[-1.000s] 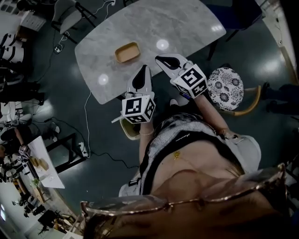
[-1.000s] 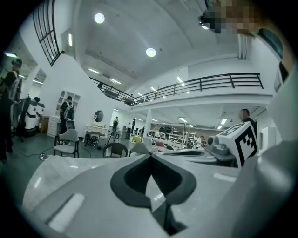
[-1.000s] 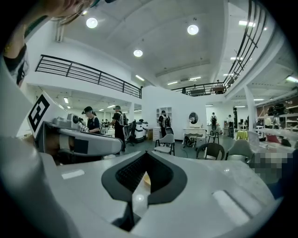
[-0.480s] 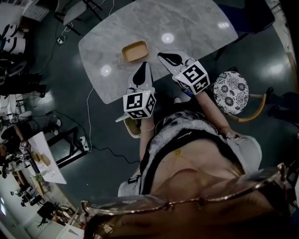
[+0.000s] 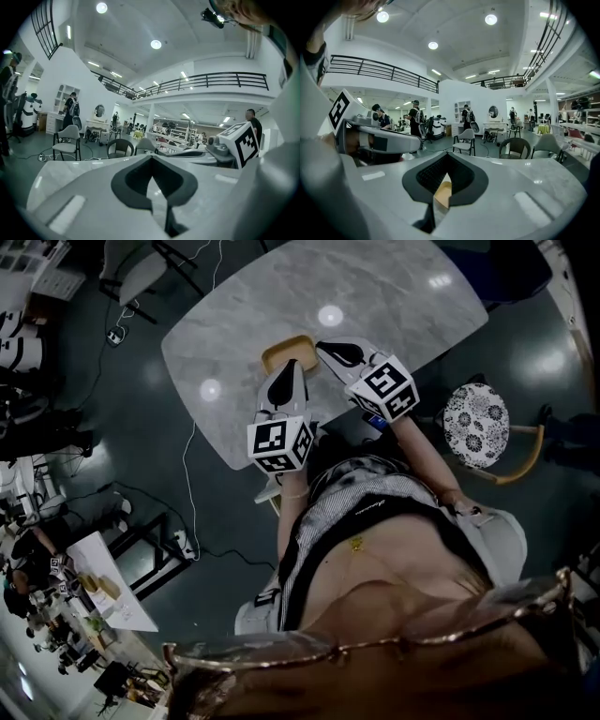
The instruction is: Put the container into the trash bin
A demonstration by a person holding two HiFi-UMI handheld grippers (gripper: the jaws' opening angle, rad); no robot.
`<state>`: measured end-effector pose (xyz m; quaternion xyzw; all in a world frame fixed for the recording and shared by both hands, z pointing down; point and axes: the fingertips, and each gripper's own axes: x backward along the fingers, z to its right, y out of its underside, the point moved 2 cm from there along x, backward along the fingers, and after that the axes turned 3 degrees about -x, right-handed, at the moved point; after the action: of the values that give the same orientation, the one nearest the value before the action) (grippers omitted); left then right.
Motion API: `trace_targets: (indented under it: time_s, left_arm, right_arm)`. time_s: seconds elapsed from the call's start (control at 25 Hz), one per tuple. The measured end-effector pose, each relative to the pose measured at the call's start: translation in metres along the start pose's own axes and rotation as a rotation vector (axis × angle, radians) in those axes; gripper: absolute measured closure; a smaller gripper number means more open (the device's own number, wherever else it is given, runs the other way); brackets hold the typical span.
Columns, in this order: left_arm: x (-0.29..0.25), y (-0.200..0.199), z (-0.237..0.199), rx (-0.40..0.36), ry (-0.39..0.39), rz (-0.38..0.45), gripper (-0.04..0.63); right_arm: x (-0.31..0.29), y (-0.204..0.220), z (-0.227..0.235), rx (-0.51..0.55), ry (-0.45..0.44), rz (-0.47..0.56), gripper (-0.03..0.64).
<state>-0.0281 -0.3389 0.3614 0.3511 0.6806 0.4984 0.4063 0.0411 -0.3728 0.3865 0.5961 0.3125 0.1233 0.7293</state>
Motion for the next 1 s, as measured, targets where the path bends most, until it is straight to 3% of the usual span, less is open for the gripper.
trace_targets:
  time_s: [0.44, 0.68, 1.0]
  left_arm:
    - [-0.002, 0.012, -0.044, 0.014, 0.003, -0.047, 0.595]
    - [-0.012, 0.024, -0.055, 0.044, -0.048, -0.067, 0.595]
    - [-0.010, 0.037, -0.060, 0.109, -0.126, -0.100, 0.595]
  right_arm:
    - [-0.042, 0.015, 0.010, 0.030, 0.013, -0.103, 0.591]
    - [-0.058, 0.035, 0.035, 0.078, -0.010, -0.193, 0.591]
    - [-0.068, 0.057, 0.058, 0.043, -0.060, -0.263, 0.591]
